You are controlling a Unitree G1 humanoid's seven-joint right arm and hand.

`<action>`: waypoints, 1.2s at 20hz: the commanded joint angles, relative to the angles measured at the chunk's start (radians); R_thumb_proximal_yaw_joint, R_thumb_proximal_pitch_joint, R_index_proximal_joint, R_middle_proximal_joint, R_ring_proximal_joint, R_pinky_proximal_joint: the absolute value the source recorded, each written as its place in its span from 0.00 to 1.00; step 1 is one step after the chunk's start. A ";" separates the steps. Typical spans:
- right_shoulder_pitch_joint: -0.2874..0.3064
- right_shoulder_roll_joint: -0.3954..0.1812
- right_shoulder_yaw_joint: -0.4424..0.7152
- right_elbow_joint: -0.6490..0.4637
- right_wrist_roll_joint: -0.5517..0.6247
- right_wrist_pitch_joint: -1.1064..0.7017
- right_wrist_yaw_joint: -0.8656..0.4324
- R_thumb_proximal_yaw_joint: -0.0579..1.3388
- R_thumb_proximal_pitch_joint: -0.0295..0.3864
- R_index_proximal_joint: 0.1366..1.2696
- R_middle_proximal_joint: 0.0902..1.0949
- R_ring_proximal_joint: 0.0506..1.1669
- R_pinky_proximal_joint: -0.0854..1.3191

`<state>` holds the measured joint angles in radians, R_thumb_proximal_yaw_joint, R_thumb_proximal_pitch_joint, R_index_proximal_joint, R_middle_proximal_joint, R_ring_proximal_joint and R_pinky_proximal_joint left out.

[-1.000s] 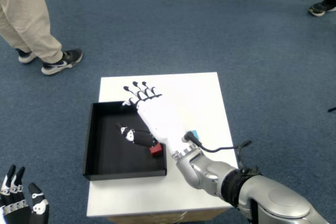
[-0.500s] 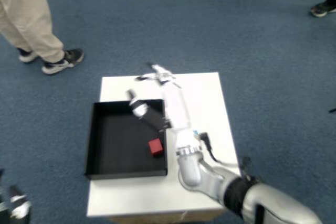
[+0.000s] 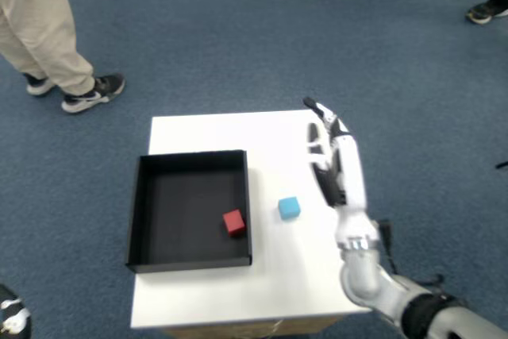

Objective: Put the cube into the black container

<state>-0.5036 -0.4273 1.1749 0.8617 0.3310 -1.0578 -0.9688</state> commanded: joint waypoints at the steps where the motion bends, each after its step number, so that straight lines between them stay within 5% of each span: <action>1: -0.009 -0.052 -0.033 0.005 0.034 -0.138 0.030 0.06 0.69 0.17 0.14 0.14 0.12; 6: 0.049 -0.083 -0.033 0.094 0.123 -0.207 0.089 0.04 0.67 0.14 0.11 0.12 0.08; 15: 0.089 -0.024 -0.043 0.242 0.268 -0.260 0.221 0.04 0.64 0.13 0.09 0.12 0.05; 24: 0.094 0.030 -0.072 0.274 0.408 -0.267 0.371 0.03 0.56 0.12 0.09 0.11 0.03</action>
<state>-0.3757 -0.3827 1.1298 1.1408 0.7108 -1.2440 -0.6092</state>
